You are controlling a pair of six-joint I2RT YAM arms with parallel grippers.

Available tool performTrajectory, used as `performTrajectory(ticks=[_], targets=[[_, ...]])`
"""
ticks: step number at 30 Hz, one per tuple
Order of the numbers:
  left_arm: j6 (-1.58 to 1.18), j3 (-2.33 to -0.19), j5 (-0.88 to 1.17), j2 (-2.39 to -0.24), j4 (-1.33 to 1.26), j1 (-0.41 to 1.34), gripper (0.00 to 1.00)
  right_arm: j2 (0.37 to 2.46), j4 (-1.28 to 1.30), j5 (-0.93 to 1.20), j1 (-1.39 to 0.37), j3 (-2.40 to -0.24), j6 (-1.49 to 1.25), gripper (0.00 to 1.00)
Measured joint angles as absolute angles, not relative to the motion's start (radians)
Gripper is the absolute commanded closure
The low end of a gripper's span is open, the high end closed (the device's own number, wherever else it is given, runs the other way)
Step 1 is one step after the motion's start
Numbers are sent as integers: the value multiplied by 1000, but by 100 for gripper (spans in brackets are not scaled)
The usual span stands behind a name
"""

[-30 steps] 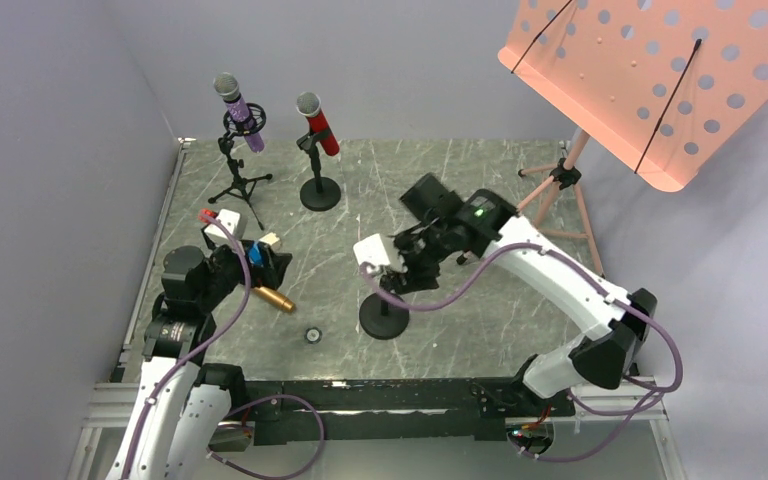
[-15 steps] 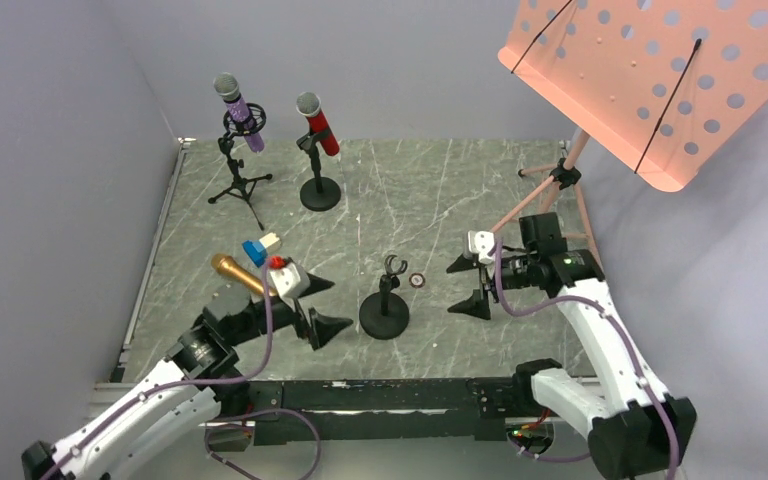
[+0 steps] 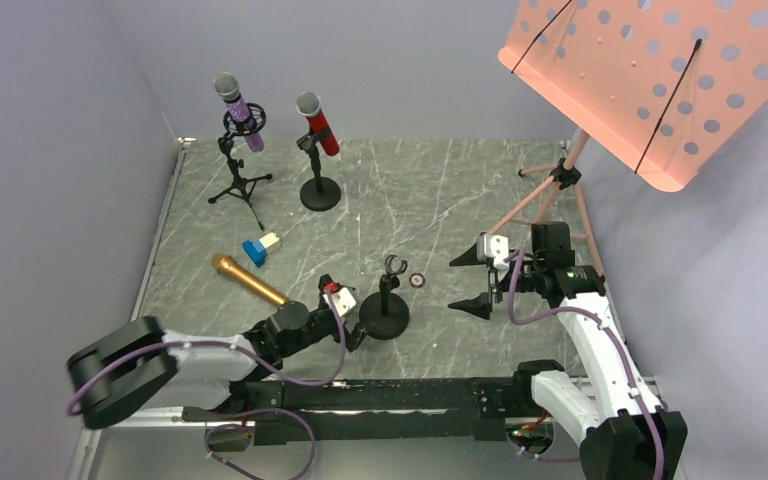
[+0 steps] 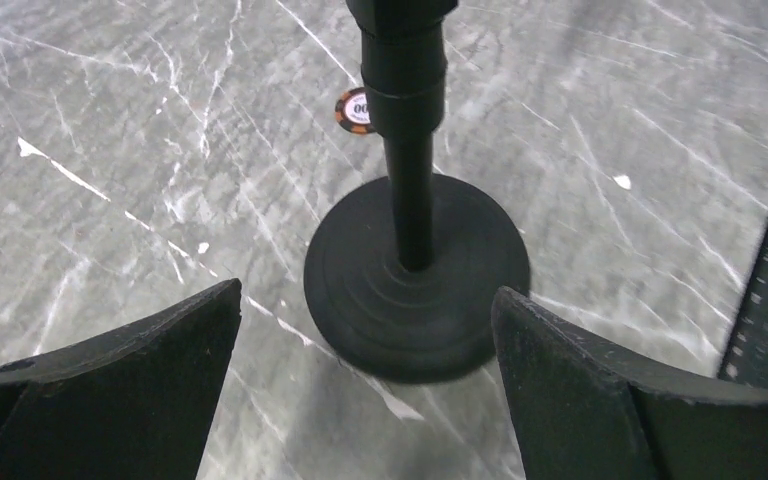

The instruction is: Attach the microphones to the stand

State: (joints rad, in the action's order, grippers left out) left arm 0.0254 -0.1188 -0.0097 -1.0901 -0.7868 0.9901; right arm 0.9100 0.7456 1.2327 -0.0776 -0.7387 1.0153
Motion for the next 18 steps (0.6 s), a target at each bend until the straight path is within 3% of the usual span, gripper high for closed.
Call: performTrajectory(ticks=[4, 13, 15, 18], targets=[[55, -135, -44, -1341, -1065, 990, 4, 905, 725, 1236, -70, -739, 1001, 10], [67, -226, -53, -1686, -1427, 991, 21, 901, 709, 1237, -66, -739, 992, 10], [66, -233, -46, -1709, -1449, 992, 28, 901, 709, 1237, -66, -739, 992, 10], [67, -234, -38, -1717, -1468, 992, 64, 901, 709, 1237, -66, -739, 992, 10]])
